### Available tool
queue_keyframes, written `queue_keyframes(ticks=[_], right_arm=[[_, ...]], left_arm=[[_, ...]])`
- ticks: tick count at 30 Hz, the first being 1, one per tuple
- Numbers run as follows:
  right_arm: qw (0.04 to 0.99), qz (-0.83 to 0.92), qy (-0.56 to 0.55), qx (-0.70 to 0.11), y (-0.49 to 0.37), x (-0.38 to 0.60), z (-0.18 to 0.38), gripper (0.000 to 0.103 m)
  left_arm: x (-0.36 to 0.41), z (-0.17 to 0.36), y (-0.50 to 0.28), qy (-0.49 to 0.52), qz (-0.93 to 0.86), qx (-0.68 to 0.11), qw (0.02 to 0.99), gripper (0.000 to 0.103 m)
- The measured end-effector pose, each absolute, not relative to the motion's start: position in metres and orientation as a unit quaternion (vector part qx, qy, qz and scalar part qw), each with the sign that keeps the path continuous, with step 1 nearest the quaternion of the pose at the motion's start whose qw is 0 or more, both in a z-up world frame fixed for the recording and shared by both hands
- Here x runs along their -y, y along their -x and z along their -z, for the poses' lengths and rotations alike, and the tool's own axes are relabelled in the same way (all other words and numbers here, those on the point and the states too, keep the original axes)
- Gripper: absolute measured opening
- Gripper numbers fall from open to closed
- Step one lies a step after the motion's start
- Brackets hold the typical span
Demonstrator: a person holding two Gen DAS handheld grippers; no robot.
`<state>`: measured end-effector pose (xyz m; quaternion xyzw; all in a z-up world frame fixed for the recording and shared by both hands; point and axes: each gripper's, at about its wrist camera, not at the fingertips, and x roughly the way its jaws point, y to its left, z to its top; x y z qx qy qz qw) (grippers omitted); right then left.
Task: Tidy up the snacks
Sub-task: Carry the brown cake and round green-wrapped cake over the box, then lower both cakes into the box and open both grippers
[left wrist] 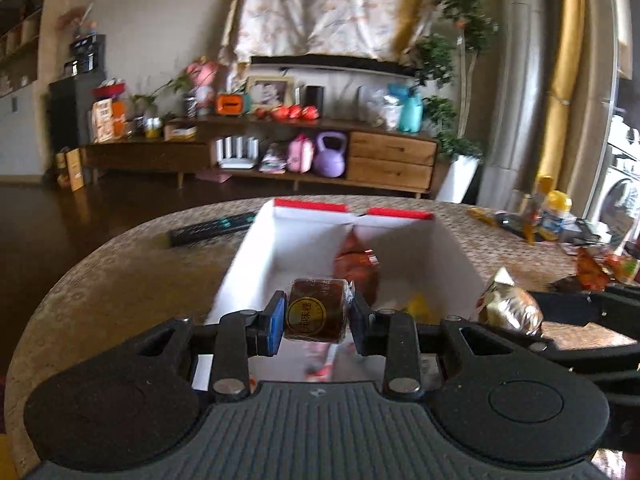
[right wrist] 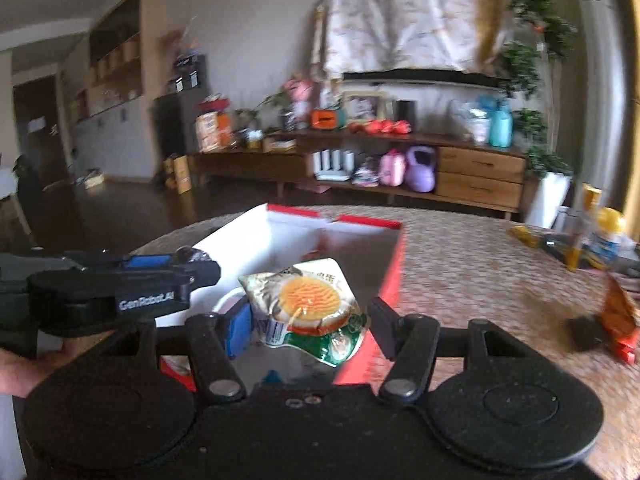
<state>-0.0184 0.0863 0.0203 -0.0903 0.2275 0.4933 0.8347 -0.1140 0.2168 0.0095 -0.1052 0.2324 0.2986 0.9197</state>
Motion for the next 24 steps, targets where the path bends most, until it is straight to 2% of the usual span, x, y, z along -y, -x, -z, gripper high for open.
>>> queue_keyframes(ticks=[13, 24], right_arm=[[0.81, -0.507, 0.123, -0.267, 0.018, -0.125, 0.008, 0.059], [0.809, -0.503, 0.144, -0.269, 0.02, -0.133, 0.016, 0.061]], left_arm=[[-0.243, 0.014, 0.106, 0.123, -0.311, -0.27, 0.903, 0.032], [-0.244, 0.018, 0.101, 0.119, -0.307, -0.277, 0.903, 0.032]])
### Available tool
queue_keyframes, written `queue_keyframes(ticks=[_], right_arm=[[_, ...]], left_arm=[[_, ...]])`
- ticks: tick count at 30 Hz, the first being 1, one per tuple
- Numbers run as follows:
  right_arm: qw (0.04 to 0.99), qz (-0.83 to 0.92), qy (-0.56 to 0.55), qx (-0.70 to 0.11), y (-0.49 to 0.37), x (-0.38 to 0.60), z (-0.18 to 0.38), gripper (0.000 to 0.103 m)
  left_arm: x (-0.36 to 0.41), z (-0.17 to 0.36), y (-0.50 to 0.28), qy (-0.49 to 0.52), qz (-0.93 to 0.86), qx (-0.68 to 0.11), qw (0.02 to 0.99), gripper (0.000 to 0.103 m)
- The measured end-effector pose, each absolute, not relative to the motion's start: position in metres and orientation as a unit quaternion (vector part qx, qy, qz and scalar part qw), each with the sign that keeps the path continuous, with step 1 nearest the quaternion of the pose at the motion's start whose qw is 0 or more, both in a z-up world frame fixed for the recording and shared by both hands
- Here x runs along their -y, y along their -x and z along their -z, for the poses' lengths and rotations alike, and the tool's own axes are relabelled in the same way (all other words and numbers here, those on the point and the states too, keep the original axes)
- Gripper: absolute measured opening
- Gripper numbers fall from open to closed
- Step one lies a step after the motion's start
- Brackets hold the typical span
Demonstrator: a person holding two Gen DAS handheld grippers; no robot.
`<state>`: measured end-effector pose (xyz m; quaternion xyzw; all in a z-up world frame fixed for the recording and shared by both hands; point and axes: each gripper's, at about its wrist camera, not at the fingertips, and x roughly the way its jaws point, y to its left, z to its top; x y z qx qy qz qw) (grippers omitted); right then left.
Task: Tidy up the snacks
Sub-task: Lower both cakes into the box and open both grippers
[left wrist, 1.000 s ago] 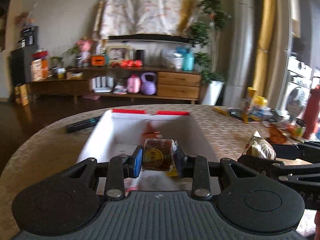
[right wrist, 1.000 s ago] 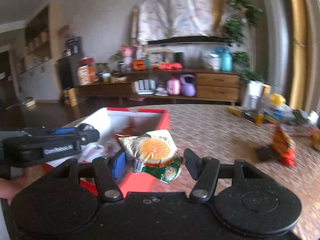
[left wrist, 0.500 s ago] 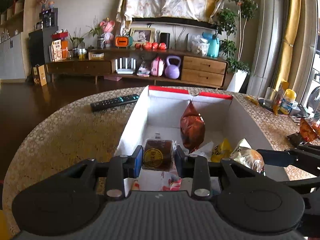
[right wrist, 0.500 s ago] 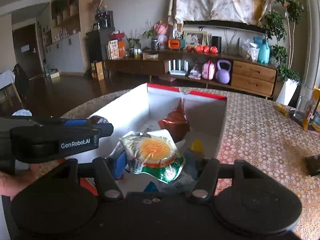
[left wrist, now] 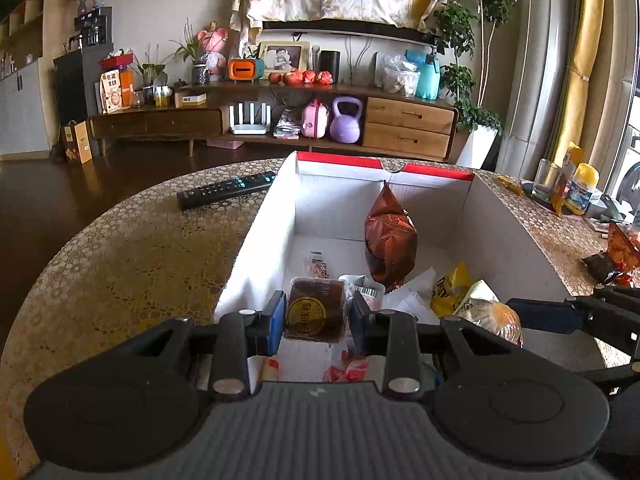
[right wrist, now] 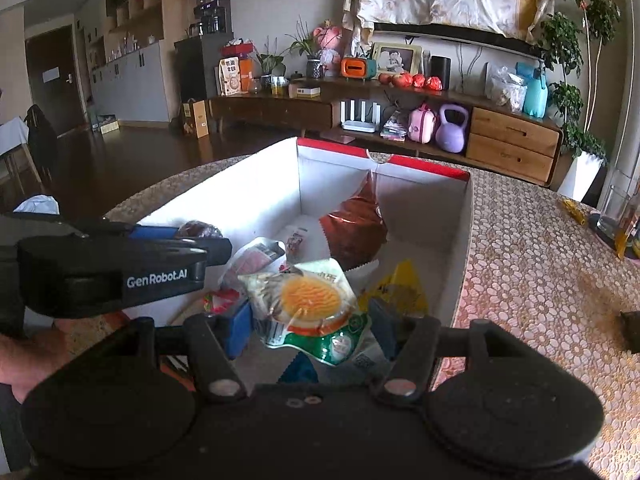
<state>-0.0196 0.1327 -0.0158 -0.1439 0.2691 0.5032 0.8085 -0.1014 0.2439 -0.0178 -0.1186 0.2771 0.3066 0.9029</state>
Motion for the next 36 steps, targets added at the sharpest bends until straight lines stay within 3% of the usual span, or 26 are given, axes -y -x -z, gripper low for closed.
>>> queue_keyframes(ticks=[8, 11, 16, 19, 22, 30, 33, 36], right_arm=[[0.809, -0.503, 0.148, -0.266, 0.022, -0.131, 0.016, 0.066], [0.81, -0.503, 0.147, -0.263, 0.024, -0.129, 0.015, 0.067], [0.812, -0.502, 0.145, -0.259, 0.025, -0.125, 0.013, 0.068], [0.815, -0.5, 0.146, -0.254, 0.027, -0.121, 0.012, 0.072], [0.818, -0.5, 0.139, -0.247, 0.027, -0.116, 0.008, 0.077], [0.842, -0.483, 0.108, -0.214, 0.029, -0.08, -0.012, 0.075], [0.856, -0.465, 0.087, -0.208, 0.025, -0.053, -0.017, 0.076], [0.87, -0.442, 0.062, -0.208, 0.019, -0.025, -0.019, 0.077]], left_arm=[[-0.241, 0.017, 0.1, 0.113, -0.307, -0.283, 0.902, 0.033], [-0.24, 0.016, 0.101, 0.112, -0.31, -0.283, 0.901, 0.046], [-0.237, 0.013, 0.104, 0.11, -0.313, -0.278, 0.902, 0.049], [-0.235, 0.009, 0.107, 0.105, -0.319, -0.27, 0.902, 0.064], [-0.233, 0.005, 0.109, 0.103, -0.32, -0.264, 0.904, 0.064], [-0.216, -0.008, 0.111, 0.091, -0.31, -0.249, 0.913, 0.064], [-0.201, -0.013, 0.108, 0.086, -0.297, -0.238, 0.921, 0.074], [-0.183, -0.017, 0.104, 0.079, -0.272, -0.227, 0.932, 0.074]])
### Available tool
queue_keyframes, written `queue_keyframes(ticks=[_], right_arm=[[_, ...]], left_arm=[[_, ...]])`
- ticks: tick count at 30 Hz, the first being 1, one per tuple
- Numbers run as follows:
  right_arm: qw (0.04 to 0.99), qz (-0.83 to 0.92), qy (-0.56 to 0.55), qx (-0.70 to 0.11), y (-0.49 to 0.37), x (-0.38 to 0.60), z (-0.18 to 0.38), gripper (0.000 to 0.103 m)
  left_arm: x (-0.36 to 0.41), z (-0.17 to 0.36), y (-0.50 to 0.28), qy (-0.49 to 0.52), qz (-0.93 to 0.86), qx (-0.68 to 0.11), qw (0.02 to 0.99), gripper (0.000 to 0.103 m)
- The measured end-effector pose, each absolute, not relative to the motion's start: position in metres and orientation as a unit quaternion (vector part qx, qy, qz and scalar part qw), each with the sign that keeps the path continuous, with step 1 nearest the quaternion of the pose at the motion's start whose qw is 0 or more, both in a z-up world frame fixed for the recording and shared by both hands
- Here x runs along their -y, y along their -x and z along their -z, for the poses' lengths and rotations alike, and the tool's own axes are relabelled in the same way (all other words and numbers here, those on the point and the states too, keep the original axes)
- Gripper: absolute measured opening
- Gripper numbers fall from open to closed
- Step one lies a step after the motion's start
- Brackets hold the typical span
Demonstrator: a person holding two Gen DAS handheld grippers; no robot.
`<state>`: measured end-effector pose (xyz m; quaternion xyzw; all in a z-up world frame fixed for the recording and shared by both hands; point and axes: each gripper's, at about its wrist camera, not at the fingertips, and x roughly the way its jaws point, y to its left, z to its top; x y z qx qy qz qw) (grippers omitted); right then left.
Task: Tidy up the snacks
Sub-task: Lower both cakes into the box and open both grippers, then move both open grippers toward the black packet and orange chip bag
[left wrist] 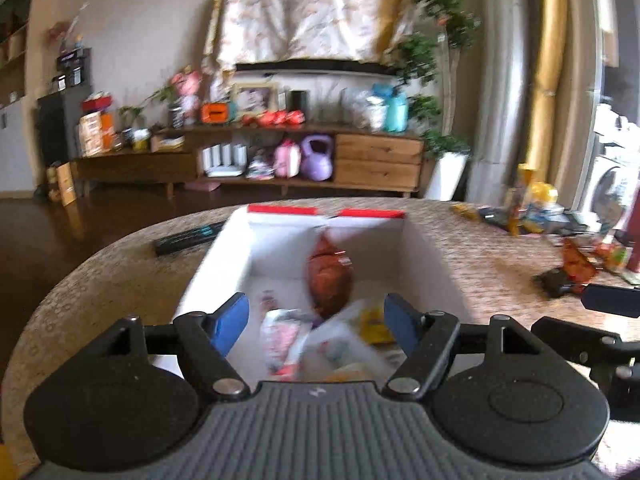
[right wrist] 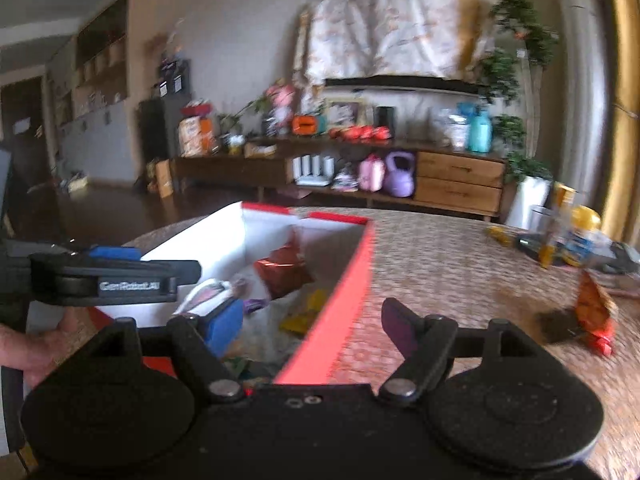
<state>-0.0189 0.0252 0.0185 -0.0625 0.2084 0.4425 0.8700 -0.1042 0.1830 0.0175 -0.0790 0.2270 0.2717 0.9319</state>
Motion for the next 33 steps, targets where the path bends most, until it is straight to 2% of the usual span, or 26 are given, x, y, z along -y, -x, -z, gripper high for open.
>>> queue_keyframes(ticks=[2, 4, 9, 12, 18, 33], right_arm=[[0.879, -0.426, 0.05, -0.21, 0.014, -0.007, -0.018, 0.079], [0.888, -0.406, 0.039, -0.211, 0.007, 0.012, -0.017, 0.083], [0.906, -0.361, 0.02, -0.22, -0.008, 0.047, -0.01, 0.09], [0.914, -0.338, 0.009, -0.223, -0.016, 0.066, -0.007, 0.094], [0.927, -0.299, -0.002, -0.227, -0.027, 0.097, 0.004, 0.098], [0.939, -0.231, -0.016, -0.254, -0.052, 0.134, 0.027, 0.102]], left_arm=[[-0.171, -0.02, 0.1, 0.074, -0.253, -0.222, 0.939, 0.076], [-0.158, -0.021, 0.095, 0.069, -0.238, -0.217, 0.944, 0.085], [-0.131, -0.022, 0.08, 0.057, -0.189, -0.213, 0.957, 0.086], [-0.113, -0.02, 0.071, 0.043, -0.164, -0.217, 0.961, 0.091], [-0.09, -0.017, 0.057, 0.026, -0.122, -0.219, 0.968, 0.091], [-0.054, 0.002, 0.019, 0.005, -0.071, -0.249, 0.966, 0.092]])
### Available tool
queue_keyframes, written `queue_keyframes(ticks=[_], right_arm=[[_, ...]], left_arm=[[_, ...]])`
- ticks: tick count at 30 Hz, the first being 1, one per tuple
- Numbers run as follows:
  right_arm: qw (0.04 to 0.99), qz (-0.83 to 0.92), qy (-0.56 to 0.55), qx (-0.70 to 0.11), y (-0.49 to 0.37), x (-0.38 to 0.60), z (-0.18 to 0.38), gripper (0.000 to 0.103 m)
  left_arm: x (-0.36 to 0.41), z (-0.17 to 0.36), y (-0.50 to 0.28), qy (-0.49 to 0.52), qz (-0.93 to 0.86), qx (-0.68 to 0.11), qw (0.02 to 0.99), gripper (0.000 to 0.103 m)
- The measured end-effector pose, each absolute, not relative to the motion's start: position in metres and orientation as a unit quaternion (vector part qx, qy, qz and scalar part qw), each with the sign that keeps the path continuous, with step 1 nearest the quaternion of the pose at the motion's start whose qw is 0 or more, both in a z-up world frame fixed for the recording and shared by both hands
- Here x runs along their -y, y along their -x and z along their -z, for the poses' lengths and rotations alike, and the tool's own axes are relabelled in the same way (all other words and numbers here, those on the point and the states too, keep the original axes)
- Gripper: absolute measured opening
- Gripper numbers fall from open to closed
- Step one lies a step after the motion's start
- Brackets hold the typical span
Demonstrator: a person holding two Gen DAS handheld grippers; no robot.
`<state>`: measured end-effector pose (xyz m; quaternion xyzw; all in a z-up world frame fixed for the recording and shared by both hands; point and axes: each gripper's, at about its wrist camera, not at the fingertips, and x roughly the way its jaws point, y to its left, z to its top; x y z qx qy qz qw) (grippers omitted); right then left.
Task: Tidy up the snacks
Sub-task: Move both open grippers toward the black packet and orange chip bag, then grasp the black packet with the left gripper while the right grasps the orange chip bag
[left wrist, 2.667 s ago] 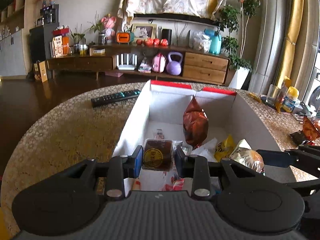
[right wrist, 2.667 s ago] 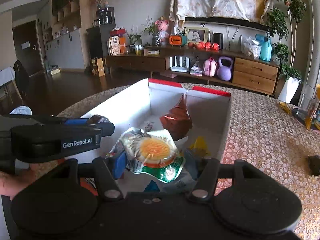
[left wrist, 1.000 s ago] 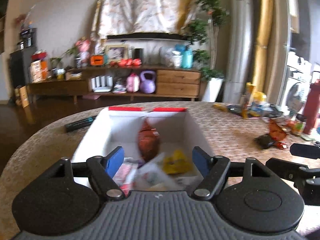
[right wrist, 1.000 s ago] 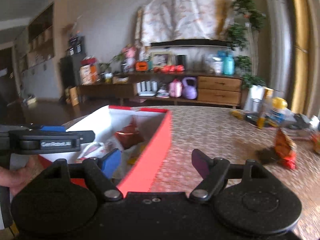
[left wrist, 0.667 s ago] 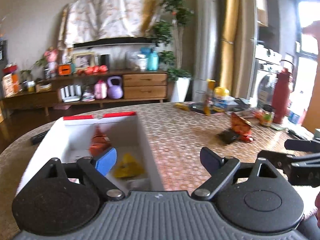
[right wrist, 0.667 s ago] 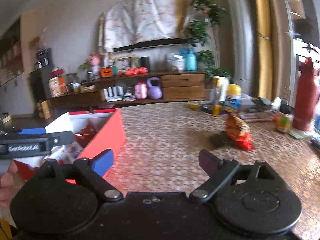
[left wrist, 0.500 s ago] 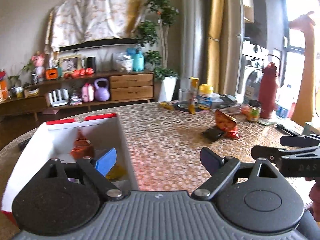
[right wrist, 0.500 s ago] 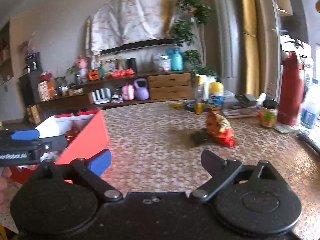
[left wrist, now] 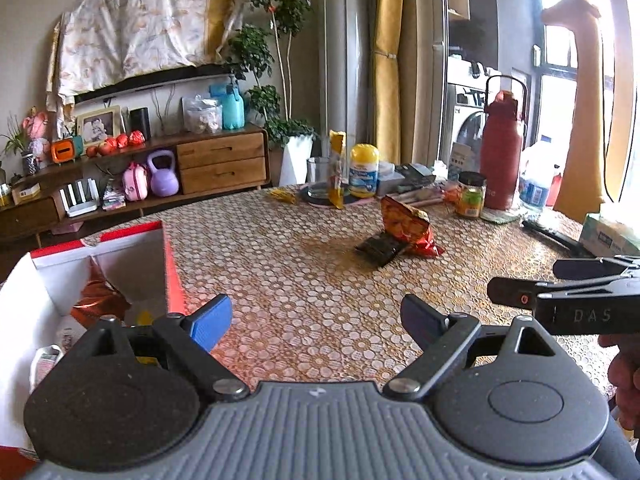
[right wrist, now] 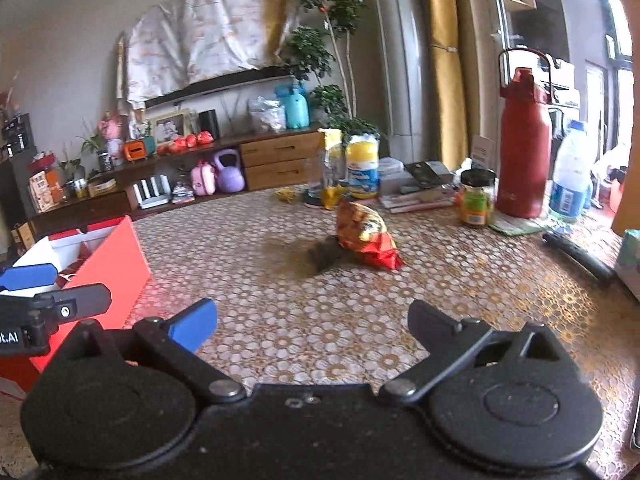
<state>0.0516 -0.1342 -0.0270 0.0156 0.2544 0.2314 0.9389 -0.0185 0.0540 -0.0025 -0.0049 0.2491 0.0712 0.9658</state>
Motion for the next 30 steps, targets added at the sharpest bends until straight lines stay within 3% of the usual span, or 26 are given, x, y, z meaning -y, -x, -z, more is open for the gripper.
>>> queue_keyframes(ticks=[19, 30], right_arm=[[0.943, -0.194, -0.018, -0.272, -0.077, 0.155, 0.041, 0.103], [0.942, -0.2, -0.004, -0.271, -0.146, 0.132, 0.042, 0.103]], left_arm=[[-0.033, 0.031, -0.018, -0.001, -0.054, -0.286, 0.957, 0.092], [-0.028, 0.05, -0.068, -0.02, -0.042, -0.296, 0.954, 0.092]])
